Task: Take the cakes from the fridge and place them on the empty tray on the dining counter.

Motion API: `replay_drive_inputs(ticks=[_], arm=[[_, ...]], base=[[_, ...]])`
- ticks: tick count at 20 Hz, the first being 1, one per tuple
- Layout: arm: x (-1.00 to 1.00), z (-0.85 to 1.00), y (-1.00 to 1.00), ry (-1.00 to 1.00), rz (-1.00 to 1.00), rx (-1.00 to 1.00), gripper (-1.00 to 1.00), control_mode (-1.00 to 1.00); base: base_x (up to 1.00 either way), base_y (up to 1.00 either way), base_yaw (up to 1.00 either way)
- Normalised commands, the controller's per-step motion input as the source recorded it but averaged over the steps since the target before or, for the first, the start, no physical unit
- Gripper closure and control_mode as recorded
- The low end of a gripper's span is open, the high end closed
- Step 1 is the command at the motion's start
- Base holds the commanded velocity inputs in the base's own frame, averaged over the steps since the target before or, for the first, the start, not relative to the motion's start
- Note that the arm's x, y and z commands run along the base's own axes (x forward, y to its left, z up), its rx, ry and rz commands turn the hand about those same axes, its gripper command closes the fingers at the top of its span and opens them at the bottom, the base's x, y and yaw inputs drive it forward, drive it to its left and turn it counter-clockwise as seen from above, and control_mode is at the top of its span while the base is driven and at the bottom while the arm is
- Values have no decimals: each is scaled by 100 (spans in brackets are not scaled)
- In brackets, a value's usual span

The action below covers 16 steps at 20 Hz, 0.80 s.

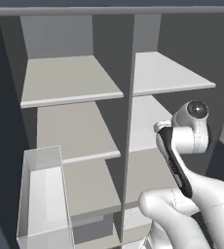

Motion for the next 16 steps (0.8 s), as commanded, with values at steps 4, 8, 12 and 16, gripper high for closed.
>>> replay_drive_inputs(ticks=[4,8,12,16], arm=[[29,-27,-7,11,0,0,-100,-100],[24,-28,-4,9,0,0,-100,-100],[24,-29,-5,4,0,0,-100,-100],[24,-49,-1,-1,0,0,-100,-100]], base=[[0,0,0],[0,0,0],[0,0,0],[0,0,0]])
